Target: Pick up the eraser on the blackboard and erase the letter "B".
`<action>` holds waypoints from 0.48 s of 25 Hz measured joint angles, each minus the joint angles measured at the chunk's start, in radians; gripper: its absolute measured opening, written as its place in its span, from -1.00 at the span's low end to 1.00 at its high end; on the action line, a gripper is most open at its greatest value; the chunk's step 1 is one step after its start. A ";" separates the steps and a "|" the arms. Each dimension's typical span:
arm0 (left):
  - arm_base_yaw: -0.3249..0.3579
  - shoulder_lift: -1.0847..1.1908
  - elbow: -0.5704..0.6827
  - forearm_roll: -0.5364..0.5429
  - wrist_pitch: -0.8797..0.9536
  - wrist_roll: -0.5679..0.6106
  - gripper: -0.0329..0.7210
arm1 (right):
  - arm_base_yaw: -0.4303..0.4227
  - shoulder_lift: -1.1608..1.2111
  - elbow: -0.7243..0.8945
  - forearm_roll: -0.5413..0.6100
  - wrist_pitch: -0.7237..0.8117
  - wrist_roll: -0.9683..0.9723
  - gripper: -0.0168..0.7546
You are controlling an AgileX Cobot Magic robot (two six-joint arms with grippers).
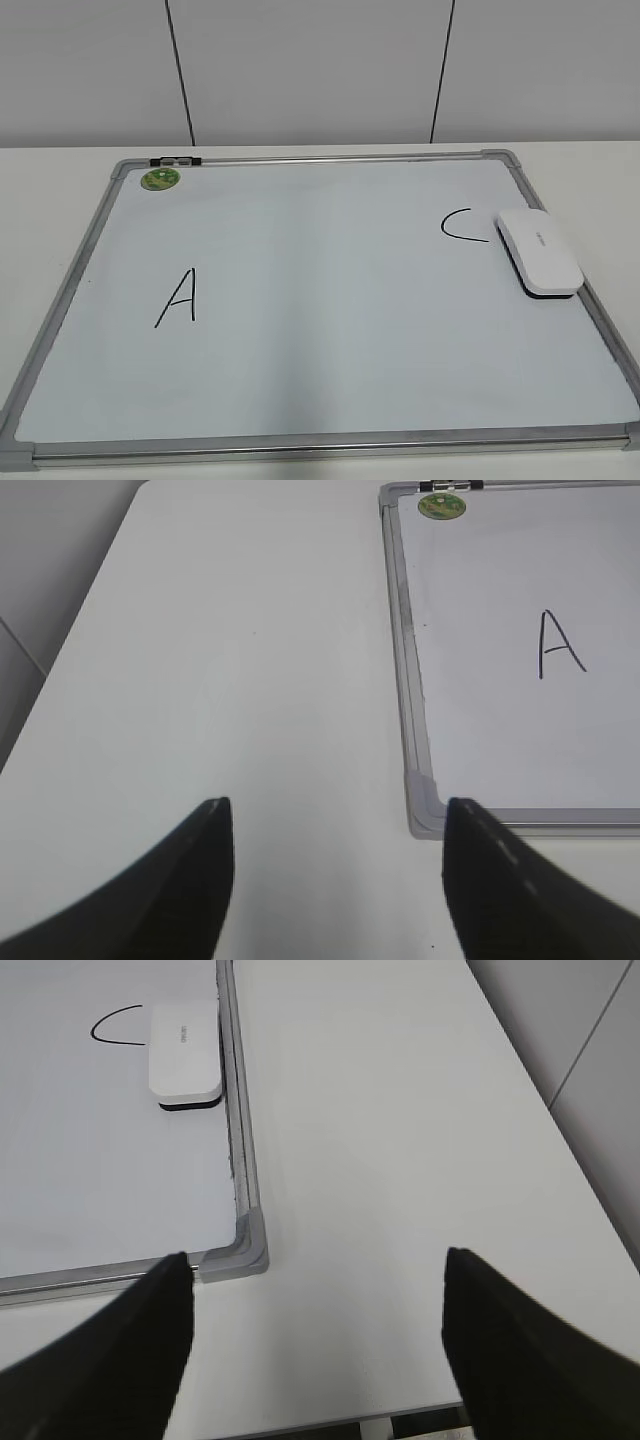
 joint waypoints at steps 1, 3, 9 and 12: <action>0.000 0.000 0.000 0.000 0.000 0.000 0.39 | 0.000 0.000 0.000 0.000 0.000 0.000 0.53; 0.000 0.000 0.000 0.000 0.000 0.000 0.39 | 0.000 0.000 0.000 0.000 0.000 0.000 0.53; 0.000 0.000 0.000 0.000 0.000 0.000 0.39 | 0.000 0.000 0.000 0.000 0.000 0.000 0.53; 0.000 0.000 0.000 0.000 0.000 0.000 0.39 | 0.000 0.000 0.000 0.000 0.002 0.000 0.53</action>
